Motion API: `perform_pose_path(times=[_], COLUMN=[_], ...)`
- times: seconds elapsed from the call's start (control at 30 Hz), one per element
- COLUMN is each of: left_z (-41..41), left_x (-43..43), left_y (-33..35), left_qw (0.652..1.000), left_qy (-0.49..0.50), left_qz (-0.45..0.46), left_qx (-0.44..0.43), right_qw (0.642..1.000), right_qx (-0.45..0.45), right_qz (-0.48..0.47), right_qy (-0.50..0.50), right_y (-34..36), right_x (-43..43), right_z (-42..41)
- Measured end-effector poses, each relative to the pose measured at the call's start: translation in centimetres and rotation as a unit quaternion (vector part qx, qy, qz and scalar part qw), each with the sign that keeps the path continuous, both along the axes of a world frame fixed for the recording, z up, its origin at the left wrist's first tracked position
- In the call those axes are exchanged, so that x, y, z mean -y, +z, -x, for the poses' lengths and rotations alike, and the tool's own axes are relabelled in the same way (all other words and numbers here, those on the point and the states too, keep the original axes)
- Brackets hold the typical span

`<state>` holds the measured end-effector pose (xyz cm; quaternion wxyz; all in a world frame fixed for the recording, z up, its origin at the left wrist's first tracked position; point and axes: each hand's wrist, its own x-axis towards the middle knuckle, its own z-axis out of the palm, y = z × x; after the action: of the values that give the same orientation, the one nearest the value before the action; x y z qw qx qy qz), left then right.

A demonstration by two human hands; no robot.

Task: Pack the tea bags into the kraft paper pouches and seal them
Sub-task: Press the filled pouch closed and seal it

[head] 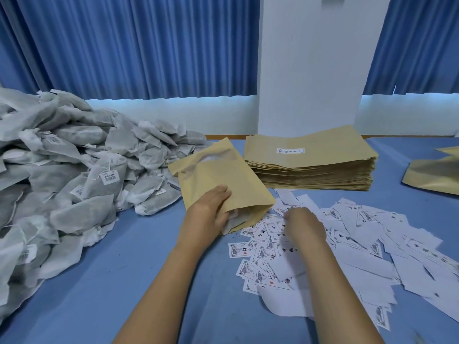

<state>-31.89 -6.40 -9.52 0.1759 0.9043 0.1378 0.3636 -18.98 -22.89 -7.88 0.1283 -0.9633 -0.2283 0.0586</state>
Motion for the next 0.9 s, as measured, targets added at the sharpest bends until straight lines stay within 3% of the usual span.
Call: perform_pose_path(times=[0.1,0.17,0.27,0.33,0.53,0.67,0.77,0.9], left_z=[0.3,0.4,0.4,0.3,0.0,-0.2,0.2,0.9], left_x=[-0.6,-1.1,-1.3,-1.2,-0.3,-0.2,-0.1,0.3], left_y=[0.0,-0.3,-1.0,-1.2,-1.2,-1.2,-0.5,0.9], left_qw=[0.999,0.999,0.987,0.983,0.984,0.987,0.975,0.949], left_qy=[-0.023,-0.030,0.054,0.087,0.144,0.114,0.062,0.039], left_qz=[0.035,-0.002,-0.035,-0.010,0.041,0.110,0.163,0.198], left_qx=[0.001,-0.028,-0.150,-0.162,-0.096,0.021,0.137,0.241], right_qw=[0.998,0.997,0.995,0.992,0.974,0.973,0.965,0.939], right_qx=[0.035,0.052,0.067,0.080,0.147,0.104,0.056,0.102], right_qz=[-0.036,-0.041,-0.064,-0.080,-0.133,-0.170,-0.243,-0.326], right_qy=[-0.027,-0.037,-0.049,-0.063,-0.113,-0.119,-0.079,0.046], right_y=[-0.2,-0.2,-0.1,0.1,0.9,1.6,2.3,3.6], right_x=[-0.2,-0.2,-0.3,-0.3,0.2,0.8,1.3,0.8], right_z=[-0.1,0.0,0.3,0.3,0.1,-0.1,0.1,1.7])
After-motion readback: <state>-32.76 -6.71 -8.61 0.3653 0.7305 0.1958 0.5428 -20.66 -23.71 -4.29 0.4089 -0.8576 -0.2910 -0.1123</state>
